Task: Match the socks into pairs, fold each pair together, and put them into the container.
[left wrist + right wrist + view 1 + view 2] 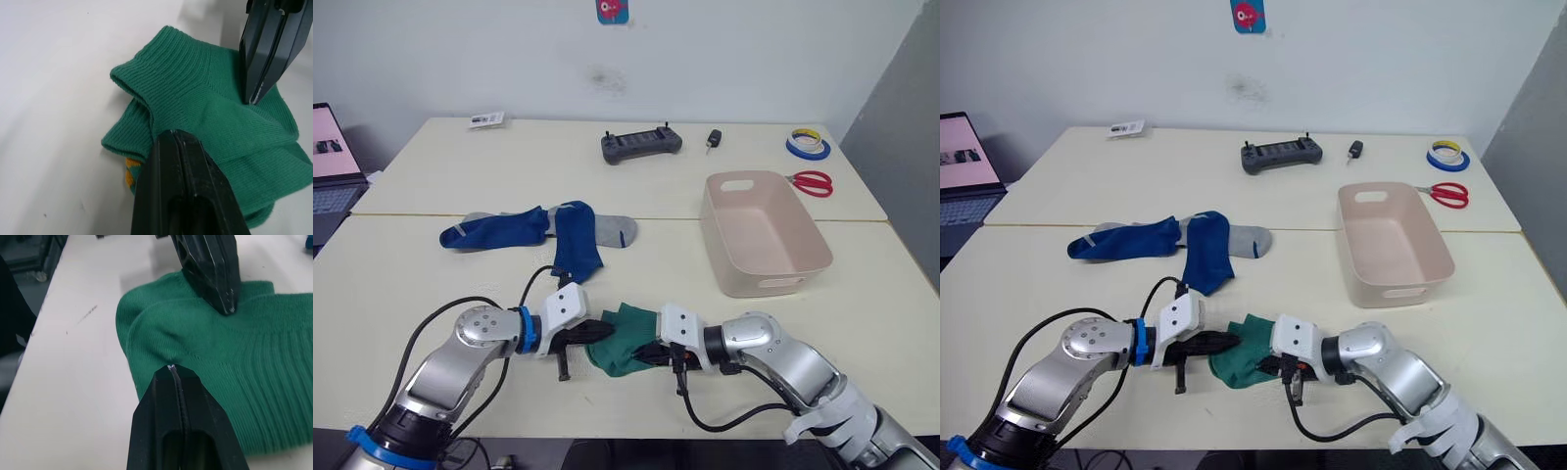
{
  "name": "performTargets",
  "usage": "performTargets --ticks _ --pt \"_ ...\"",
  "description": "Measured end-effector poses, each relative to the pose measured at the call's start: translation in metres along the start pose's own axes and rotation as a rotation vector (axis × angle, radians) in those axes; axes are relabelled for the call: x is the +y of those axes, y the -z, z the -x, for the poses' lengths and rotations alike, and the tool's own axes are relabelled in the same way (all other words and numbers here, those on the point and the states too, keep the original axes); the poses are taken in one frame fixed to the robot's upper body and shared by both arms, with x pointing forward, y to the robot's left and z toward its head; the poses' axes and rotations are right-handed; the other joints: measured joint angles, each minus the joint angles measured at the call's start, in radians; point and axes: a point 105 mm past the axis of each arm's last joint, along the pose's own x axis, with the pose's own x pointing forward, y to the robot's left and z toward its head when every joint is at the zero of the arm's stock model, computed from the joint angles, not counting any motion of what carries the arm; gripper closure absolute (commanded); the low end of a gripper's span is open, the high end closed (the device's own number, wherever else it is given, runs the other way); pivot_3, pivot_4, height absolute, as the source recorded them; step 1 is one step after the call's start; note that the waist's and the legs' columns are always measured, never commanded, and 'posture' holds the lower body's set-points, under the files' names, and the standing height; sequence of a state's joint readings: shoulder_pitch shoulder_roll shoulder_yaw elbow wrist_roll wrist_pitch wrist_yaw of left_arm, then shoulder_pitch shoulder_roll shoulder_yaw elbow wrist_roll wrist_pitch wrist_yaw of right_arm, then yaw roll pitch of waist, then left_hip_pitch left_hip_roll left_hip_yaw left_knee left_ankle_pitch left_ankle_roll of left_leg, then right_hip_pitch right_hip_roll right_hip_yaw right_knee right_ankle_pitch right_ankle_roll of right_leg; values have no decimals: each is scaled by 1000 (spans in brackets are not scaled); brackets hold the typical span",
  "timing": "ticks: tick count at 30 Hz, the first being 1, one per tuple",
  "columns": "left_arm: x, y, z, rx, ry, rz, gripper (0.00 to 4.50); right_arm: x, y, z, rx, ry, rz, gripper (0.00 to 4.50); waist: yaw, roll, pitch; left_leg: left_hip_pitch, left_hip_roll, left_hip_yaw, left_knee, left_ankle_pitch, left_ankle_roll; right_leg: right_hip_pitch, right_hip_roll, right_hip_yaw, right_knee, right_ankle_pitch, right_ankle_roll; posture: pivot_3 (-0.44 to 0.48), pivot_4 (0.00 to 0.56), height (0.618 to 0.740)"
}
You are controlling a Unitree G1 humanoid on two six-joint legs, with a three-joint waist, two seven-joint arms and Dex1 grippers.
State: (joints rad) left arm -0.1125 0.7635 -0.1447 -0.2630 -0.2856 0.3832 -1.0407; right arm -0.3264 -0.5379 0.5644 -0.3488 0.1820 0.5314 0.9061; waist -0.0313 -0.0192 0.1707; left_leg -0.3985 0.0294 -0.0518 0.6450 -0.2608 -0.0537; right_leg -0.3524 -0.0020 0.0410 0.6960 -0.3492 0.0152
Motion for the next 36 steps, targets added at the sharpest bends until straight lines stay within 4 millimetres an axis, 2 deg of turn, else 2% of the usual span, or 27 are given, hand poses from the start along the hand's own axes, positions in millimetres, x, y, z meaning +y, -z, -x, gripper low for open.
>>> performTargets --ticks 5,8,13,16,21,27,28,30,33,36 --pt "-12 4 11 0 42 55 4500 3 2 2 -4 0 -1 4484 -2 0 0 0 0 0 0 0 0 0 0 0 0 0 0 0 150 740" --pt "-16 0 14 -32 53 90 4500 2 -1 6 -18 16 8 4484 0 0 0 0 0 0 0 0 0 0 0 0 0 0 0 0 150 740" --pt "-2 -22 29 -105 -9 81 4500 -6 -17 26 -69 95 16 4484 0 -1 0 0 0 0 0 0 0 0 0 -1 0 0 0 0 150 740" --pt "7 -20 35 -89 -53 77 4500 -4 -13 34 -72 120 -35 4484 1 -1 0 0 0 0 0 0 0 0 0 0 0 0 0 0 150 740" --pt "9 -15 35 -80 -62 103 4500 -2 -11 37 -63 147 -53 4484 -1 -1 0 0 0 0 0 0 0 0 0 0 0 0 0 0 150 740" --pt "5 -14 20 -123 -49 182 4500 -2 -12 36 -67 160 -56 4484 1 -1 1 0 0 0 0 0 0 0 0 0 0 0 0 0 150 740" --pt "6 -12 19 -124 -53 202 4110 -2 -12 36 -66 164 -59 4500 1 -1 1 0 0 0 0 0 0 0 0 0 0 0 0 0 150 740" --pt "7 -11 18 -123 -62 217 3661 -2 -12 36 -65 170 -57 4500 0 -1 1 0 0 0 0 0 0 0 0 0 0 0 0 0 150 740" --pt "12 -18 10 -158 -85 213 2702 0 -13 36 -68 169 -57 4500 1 -1 1 0 0 0 0 0 0 0 0 0 0 0 0 0 150 740" --pt "7 -18 0 -144 -65 195 2702 0 -14 36 -70 171 -58 4500 1 -1 1 0 0 0 0 0 0 0 0 0 0 0 0 0 150 740"
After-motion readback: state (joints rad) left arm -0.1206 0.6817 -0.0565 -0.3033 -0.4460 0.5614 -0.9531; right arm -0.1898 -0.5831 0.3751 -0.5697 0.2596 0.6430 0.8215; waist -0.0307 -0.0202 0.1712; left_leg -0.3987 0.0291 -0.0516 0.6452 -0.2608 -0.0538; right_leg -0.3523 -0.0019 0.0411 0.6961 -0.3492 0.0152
